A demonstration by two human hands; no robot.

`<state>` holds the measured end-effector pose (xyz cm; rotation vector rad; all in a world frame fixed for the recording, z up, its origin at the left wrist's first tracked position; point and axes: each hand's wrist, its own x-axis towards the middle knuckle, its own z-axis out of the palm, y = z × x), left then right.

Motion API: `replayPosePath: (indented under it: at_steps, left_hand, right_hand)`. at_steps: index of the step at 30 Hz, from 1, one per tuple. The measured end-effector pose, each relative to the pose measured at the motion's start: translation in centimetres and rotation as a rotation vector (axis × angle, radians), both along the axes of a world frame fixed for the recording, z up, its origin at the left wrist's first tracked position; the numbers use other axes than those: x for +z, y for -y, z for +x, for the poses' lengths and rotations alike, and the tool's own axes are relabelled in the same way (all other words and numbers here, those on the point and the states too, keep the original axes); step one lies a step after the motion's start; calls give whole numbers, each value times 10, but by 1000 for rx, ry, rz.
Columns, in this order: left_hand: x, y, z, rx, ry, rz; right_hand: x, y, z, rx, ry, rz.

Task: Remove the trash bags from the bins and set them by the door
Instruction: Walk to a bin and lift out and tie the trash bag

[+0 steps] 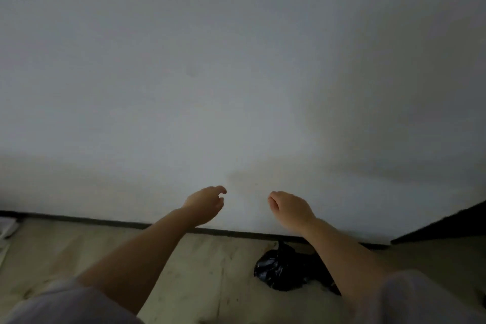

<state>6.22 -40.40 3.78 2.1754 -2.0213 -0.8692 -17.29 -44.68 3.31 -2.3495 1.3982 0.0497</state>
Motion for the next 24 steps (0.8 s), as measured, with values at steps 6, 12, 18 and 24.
replayPosePath:
  at_steps: [6,12,18,24]
  left_hand:
    - [0,-74,36,334,-16,-5]
    - [-4,-182,79,659,-4,38]
    - [-8,-282,103,887,-27,46]
    - [-9,-385,136,1013,-34,76]
  right_hand:
    - [-6,6,63,301,1,61]
    - [-12,-45,151,598,-19,104]
    - [-16,-117,222,823,-33,114]
    - [-11,-210,288,954,-28,103]
